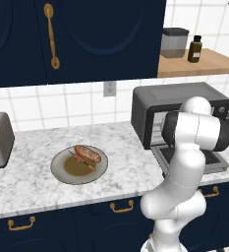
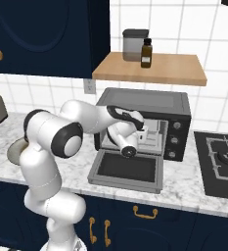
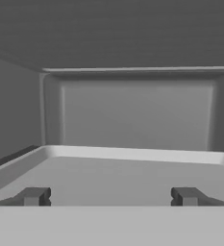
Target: Pick up the kebab skewer and baguette bread, and place them inside the toaster oven. Close the toaster oven door and start by setting the timer.
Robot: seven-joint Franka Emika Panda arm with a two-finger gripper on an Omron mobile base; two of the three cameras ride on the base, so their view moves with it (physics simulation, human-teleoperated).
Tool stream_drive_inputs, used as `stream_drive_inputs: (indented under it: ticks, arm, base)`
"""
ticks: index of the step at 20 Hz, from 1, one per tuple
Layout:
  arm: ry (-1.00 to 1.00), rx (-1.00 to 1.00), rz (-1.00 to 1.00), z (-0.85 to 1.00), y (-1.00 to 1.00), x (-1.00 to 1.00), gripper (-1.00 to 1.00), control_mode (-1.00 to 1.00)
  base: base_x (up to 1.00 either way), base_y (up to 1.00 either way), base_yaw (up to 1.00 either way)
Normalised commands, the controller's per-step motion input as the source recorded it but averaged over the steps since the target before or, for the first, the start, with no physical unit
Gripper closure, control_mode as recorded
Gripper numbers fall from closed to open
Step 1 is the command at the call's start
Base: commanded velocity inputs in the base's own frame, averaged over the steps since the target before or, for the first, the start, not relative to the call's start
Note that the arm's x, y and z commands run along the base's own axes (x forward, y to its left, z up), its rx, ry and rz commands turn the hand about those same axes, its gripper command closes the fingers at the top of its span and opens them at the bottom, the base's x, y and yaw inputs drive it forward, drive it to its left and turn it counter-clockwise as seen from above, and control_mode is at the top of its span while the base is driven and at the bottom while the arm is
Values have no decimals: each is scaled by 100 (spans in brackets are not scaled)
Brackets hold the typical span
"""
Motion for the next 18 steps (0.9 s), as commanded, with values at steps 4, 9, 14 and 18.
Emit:
stream_drive_inputs:
  ticks: [4,9,14,18]
  arm:
    - [11,0,0,-59,0,0,-100,-100]
    - [15,0,0,-67,0,-7,-100,-100]
    - [5,0,0,-93,0,-67,-100,-100]
    - [7,0,0,-83,0,-75,-100,-100]
  base:
    - [0,0,0]
    - [0,0,0]
    - [0,0,0]
    - [0,0,0]
